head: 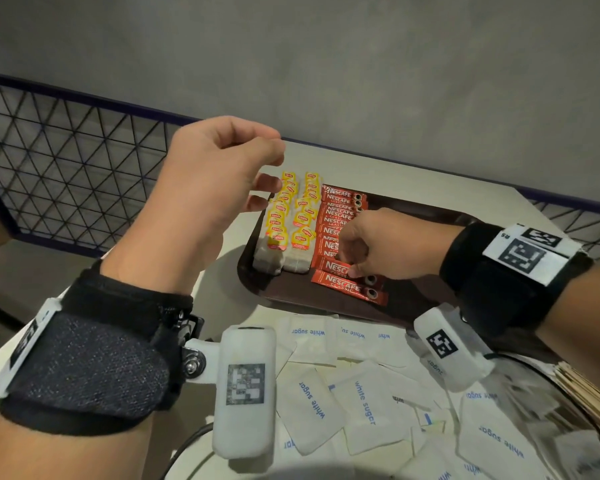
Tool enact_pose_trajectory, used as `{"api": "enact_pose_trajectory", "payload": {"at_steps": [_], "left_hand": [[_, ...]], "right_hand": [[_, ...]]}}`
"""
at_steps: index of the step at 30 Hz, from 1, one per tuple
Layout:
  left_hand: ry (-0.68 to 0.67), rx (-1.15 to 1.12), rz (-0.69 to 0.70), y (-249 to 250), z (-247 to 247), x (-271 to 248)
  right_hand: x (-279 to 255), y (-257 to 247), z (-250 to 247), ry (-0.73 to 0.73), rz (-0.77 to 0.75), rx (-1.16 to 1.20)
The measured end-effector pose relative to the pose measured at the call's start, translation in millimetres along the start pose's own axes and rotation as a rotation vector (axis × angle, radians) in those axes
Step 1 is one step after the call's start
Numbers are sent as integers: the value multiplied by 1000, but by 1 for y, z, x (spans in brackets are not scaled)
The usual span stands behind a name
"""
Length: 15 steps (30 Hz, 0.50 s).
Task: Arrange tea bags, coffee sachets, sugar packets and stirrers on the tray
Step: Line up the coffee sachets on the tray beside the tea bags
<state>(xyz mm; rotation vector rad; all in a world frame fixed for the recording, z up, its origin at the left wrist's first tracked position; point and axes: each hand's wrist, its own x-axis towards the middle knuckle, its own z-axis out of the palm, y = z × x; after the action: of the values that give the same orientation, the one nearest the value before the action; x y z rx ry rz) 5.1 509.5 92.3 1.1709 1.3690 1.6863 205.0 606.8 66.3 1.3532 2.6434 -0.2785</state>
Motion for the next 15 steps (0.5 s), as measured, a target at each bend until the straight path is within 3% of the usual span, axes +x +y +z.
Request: {"api": "enact_pose_trajectory", "payload": {"at_steps": [11,15], "left_hand": [[0,28,-11,-2,2,0],[-3,29,-7,-2,2,0]], "right_hand": [[-5,2,2,74,-59,15],[-15,-1,2,29,-81,34]]}}
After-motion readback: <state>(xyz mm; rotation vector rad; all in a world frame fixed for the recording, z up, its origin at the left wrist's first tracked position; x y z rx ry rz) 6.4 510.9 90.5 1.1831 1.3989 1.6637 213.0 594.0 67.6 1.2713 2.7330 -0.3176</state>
